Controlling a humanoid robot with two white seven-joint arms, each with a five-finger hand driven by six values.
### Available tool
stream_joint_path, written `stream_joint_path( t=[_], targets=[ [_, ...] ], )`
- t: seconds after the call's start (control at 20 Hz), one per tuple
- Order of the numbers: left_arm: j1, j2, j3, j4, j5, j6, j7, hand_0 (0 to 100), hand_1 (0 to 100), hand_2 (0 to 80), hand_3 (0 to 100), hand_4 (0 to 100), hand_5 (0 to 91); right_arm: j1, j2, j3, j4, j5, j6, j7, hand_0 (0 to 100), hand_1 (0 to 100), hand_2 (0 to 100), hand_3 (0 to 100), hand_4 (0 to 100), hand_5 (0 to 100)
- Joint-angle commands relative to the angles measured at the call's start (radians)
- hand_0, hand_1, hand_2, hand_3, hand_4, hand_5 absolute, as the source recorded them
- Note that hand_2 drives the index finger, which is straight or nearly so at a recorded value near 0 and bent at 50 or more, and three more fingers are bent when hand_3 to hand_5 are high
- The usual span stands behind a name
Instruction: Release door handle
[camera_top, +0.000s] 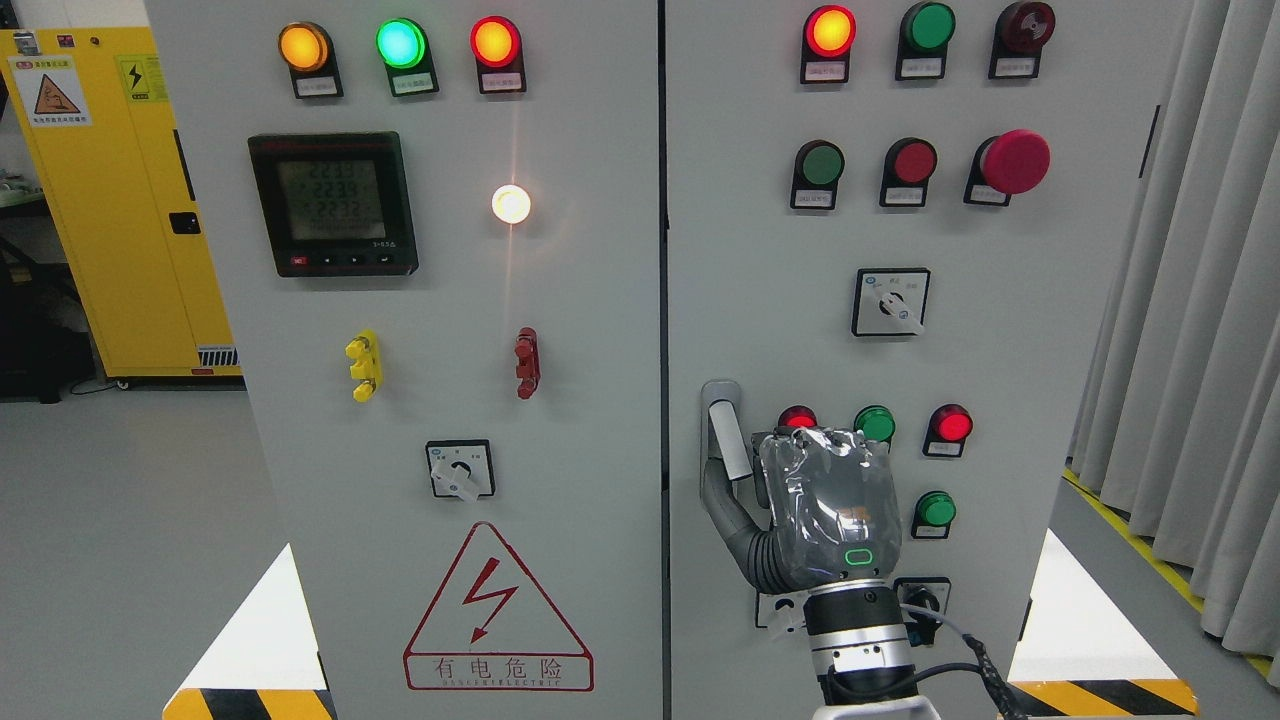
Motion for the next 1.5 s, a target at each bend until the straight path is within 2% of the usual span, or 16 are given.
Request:
stream_joint_path(
  t=[0.0,1.45],
  targets=[
    [-0.028,-0.001,0.0,-0.014,0.0,0.001,0.0,12,56,0.0,0,0,0.0,0.003,0.001,-0.005,-0.009,0.0,-0.001,0.002,57,44,92,100,100,100],
    [-0.028,-0.001,0.0,-0.014,0.0,0.001,0.0,12,56,0.0,0,0,0.0,0.014,0.0,-0.016,-0.016,-0.002,0.011,-0.006,50,43,92,100,100,100]
  ],
)
